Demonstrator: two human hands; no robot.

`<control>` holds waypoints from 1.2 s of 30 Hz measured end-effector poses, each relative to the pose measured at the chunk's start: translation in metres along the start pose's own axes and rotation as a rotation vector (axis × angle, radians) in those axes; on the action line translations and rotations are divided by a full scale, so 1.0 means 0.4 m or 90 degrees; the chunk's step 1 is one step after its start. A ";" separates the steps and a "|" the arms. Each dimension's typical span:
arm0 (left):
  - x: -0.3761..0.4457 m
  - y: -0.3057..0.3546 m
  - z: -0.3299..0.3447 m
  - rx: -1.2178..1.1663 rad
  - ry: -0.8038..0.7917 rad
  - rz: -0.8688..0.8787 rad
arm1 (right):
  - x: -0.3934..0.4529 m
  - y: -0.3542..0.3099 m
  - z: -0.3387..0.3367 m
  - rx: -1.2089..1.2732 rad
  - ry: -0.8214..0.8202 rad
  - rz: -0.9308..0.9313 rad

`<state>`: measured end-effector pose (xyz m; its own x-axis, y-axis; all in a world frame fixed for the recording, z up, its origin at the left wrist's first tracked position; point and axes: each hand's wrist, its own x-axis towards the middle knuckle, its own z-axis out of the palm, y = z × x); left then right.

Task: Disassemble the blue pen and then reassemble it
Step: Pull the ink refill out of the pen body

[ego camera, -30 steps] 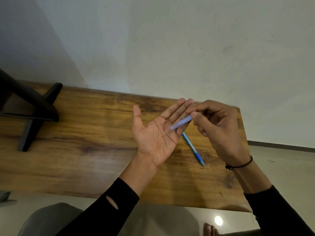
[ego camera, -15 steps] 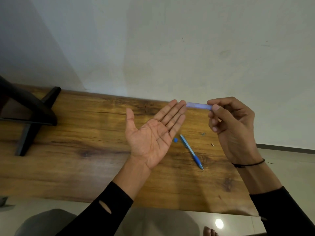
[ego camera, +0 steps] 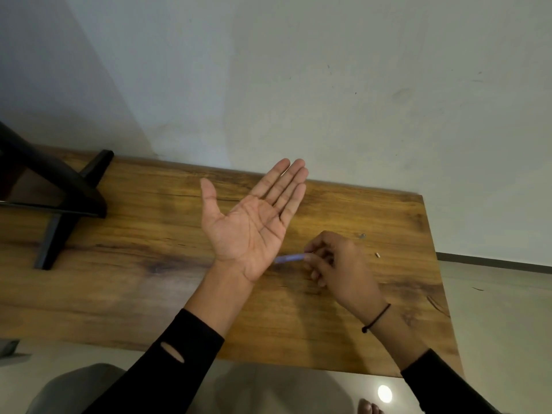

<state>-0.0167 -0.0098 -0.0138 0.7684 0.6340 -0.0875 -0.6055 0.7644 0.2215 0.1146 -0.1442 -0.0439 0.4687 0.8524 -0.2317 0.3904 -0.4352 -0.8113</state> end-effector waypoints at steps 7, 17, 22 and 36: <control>-0.002 -0.011 0.006 0.011 0.010 -0.014 | -0.001 -0.001 -0.002 -0.206 0.000 -0.080; -0.008 -0.060 0.014 0.091 0.074 -0.067 | -0.023 -0.124 -0.060 -0.336 0.206 -0.468; -0.020 -0.089 0.028 0.128 0.103 -0.103 | -0.027 -0.147 -0.062 -0.435 0.101 -0.439; -0.025 -0.097 0.020 0.104 0.104 -0.162 | -0.029 -0.146 -0.073 -0.442 0.050 -0.415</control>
<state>0.0006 -0.0468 -0.0137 0.8392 0.4462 -0.3108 -0.3478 0.8799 0.3238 0.1096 -0.1370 0.0216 0.0345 0.9770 0.2102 0.9645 0.0225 -0.2631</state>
